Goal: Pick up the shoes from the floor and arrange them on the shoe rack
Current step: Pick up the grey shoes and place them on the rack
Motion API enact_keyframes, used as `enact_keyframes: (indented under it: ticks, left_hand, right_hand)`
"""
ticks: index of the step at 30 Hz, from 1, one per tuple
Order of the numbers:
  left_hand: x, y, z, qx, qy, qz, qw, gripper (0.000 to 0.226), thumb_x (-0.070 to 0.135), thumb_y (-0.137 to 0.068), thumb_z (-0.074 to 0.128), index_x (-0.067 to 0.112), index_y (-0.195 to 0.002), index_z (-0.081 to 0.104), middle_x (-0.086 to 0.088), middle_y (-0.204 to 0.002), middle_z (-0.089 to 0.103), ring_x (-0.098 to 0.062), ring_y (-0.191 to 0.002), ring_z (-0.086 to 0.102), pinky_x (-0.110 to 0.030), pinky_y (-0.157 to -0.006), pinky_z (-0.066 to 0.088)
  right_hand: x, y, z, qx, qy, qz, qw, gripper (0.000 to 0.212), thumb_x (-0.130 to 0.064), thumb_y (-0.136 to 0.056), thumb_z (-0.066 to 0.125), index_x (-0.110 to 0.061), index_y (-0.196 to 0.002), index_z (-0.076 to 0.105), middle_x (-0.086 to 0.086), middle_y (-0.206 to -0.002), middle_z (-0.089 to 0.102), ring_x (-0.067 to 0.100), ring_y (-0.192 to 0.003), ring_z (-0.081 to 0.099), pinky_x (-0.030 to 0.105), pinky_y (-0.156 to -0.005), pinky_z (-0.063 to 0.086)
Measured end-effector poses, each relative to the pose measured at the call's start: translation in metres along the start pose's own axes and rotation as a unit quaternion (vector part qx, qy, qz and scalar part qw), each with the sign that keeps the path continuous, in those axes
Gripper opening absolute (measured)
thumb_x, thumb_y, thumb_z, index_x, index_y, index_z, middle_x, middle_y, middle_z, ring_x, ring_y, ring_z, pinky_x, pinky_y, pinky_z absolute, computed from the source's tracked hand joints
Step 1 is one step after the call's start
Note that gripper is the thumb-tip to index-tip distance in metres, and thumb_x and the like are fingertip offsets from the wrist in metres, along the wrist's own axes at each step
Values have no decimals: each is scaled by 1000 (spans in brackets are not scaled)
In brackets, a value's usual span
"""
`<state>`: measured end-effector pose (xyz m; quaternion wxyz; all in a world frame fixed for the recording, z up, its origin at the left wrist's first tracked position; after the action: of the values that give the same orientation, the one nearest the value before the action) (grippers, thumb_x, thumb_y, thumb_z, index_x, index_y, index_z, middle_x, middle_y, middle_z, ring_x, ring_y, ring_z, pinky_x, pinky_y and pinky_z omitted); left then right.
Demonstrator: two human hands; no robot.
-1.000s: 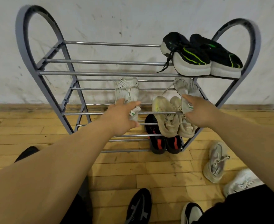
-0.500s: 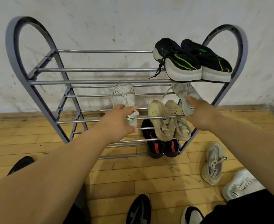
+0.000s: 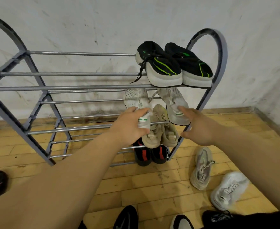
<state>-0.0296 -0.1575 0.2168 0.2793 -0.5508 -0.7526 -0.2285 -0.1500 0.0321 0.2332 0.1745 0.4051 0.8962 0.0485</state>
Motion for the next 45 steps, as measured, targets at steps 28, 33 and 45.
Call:
enact_keyframes:
  ticks: [28,33,45]
  left_hand:
    - [55,2,10,152,-41,19,987,79,27,-90,73,31,-159,34,-8,-163,27,-29,-151,22,-43,-124,26]
    - [100,26,26,140,-39,106,984,59,31,-95,68,30,-150,47,3,-135,44,-18,-129,41,-31,-109,37]
    - [79,30,197,-199,-56,52,977,68,45,-95,67,38,-155,36,6,-154,36,-15,-139,43,-23,-103,37]
  right_hand:
    - [4,31,-39,-12,-55,35,998,90,-38,-89,75,-33,-160,21,6,-157,40,22,-111,58,31,-90,46]
    - [48,79,-46,-111,16,102,988,65,-57,-84,73,-39,-142,50,-10,-138,58,16,-118,56,33,-98,44]
    - [203,101,63,-167,-86,237,953,83,-49,-85,76,-27,-155,36,5,-153,44,27,-131,51,36,-100,48]
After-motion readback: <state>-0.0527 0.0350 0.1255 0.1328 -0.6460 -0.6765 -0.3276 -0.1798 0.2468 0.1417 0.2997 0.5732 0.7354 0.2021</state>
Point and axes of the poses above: each hand's wrist, its own y-axis away from the middle knuckle, its own z-axis out of the palm, x = y × z, the point moved 10 cm from there along -y, towards the middle knuckle
